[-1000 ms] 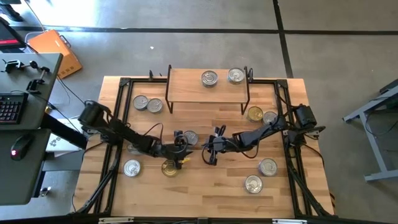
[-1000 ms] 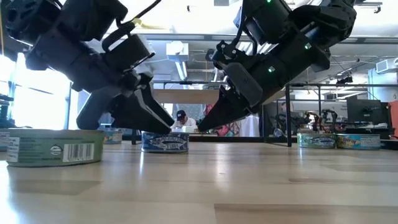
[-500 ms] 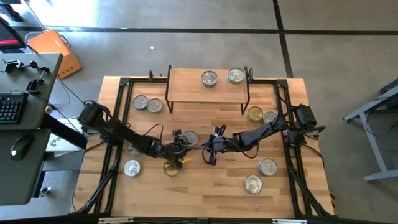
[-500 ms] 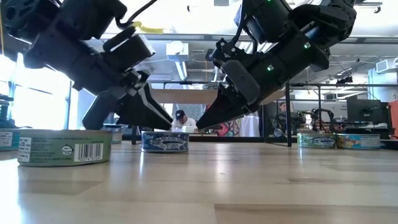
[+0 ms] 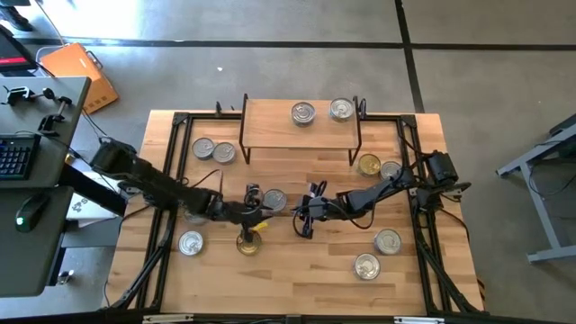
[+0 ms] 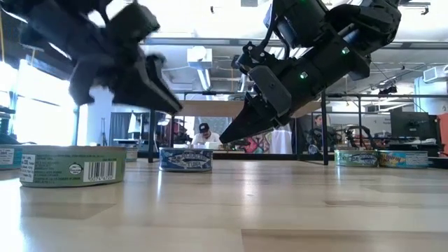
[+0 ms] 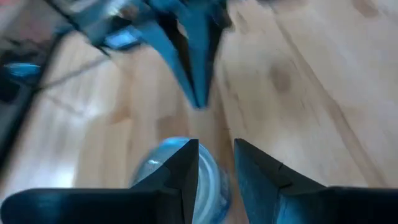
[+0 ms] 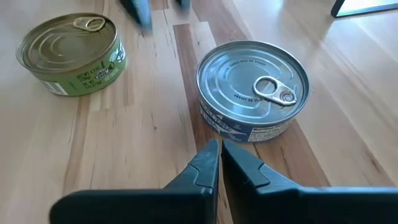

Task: Stack canned seafood by type on shelf
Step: Put the blue tuna can on the shelf

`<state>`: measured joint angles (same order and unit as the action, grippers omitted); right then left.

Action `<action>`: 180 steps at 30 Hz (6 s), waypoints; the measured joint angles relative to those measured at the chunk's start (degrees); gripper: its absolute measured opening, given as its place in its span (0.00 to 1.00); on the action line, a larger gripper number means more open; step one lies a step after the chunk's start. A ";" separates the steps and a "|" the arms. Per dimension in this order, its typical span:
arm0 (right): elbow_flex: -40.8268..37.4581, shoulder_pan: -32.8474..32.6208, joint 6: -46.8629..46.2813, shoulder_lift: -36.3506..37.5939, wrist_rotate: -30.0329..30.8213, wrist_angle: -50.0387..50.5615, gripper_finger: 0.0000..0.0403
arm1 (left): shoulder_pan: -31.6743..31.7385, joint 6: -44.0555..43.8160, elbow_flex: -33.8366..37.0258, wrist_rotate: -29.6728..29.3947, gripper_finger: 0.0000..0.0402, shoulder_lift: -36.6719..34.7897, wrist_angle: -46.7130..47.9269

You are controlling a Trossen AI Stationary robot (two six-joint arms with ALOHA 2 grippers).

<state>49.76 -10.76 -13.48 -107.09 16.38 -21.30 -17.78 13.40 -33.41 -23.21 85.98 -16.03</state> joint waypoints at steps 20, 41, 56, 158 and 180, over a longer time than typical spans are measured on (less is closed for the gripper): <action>0.00 0.39 1.97 0.00 0.02 0.00 0.03 | 5.77 -0.27 -0.33 3.03 0.06 11.35 -0.34; 0.00 -0.97 1.97 4.14 5.64 3.47 0.03 | -0.99 1.17 0.07 -1.96 0.00 -7.16 6.47; 0.00 -5.37 3.62 10.86 13.02 13.00 0.03 | 0.60 15.33 -6.25 -7.16 0.00 -20.04 12.21; 20.13 8.83 32.65 -10.12 -10.96 18.96 0.03 | 5.76 4.86 -2.27 3.38 0.02 -2.69 15.60; 30.80 8.85 15.97 -10.14 -16.04 31.25 0.00 | 4.64 1.75 -2.25 -0.99 0.39 3.08 11.89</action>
<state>80.55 -1.91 2.50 -117.23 0.34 9.95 -13.15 15.15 -35.66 -24.20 89.06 -4.14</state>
